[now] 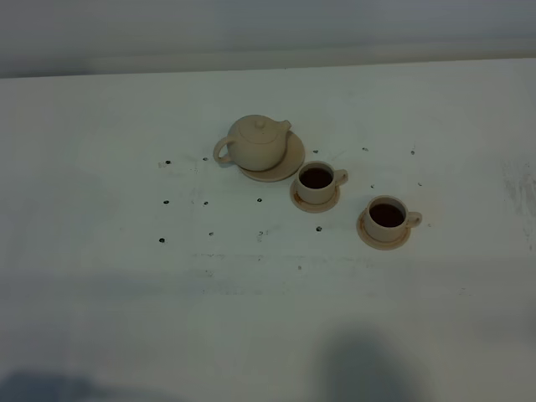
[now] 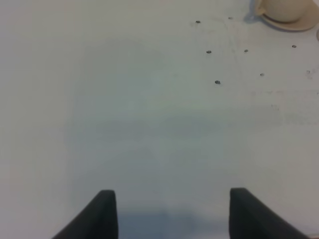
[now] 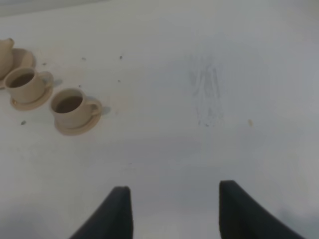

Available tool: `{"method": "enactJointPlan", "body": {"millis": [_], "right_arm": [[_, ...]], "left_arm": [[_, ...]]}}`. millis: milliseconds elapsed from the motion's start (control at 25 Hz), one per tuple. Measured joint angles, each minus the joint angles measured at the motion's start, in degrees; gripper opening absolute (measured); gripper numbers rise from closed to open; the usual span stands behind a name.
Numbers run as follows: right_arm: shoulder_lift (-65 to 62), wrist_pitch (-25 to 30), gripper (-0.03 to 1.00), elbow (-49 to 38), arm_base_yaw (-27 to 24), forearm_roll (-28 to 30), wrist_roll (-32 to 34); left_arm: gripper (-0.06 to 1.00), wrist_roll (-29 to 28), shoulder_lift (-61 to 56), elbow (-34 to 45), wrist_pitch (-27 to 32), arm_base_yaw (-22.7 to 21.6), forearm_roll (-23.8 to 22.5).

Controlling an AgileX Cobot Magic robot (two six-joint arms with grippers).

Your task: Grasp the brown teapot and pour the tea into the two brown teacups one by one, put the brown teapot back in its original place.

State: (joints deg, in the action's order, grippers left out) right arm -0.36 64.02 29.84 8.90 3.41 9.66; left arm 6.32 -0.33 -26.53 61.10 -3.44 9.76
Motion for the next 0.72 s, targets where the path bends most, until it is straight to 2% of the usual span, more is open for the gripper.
{"method": "enactJointPlan", "body": {"millis": [720], "right_arm": [[0.0, 0.0, 0.41, 0.0, 0.0, 0.0, 0.0]], "left_arm": [[0.42, 0.0, 0.0, 0.0, 0.0, 0.0, 0.0]]}}
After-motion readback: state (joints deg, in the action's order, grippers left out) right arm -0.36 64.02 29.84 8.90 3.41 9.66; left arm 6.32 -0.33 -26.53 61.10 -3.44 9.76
